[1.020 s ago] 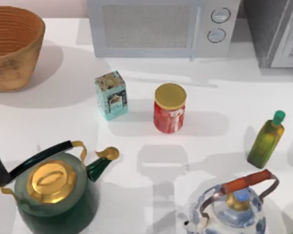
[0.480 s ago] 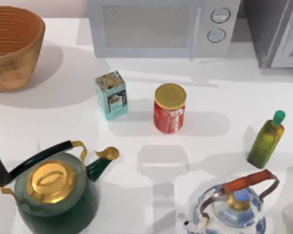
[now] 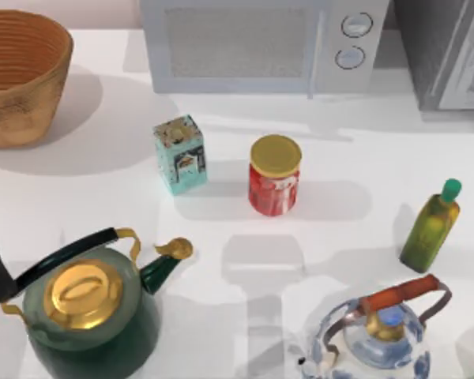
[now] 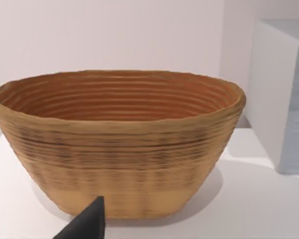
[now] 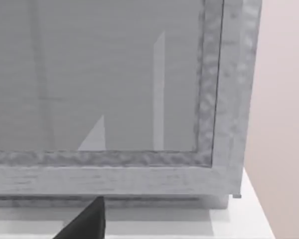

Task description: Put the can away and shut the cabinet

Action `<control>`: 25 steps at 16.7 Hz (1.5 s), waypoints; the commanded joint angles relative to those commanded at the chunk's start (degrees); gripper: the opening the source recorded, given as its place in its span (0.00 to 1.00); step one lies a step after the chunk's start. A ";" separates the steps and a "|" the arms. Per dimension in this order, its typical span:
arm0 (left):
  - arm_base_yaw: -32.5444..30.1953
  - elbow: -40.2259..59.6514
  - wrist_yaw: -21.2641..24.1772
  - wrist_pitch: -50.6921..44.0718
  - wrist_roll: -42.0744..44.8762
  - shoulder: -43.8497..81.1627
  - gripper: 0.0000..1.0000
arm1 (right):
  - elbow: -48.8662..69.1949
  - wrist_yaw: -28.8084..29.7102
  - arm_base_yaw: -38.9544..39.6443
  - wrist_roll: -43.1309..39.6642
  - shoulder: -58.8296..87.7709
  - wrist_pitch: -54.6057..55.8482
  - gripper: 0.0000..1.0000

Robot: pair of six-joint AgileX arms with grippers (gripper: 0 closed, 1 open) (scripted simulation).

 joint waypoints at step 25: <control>0.00 0.00 0.00 0.00 0.00 0.00 1.00 | 72.68 -1.67 -1.74 0.07 -9.83 -84.13 1.00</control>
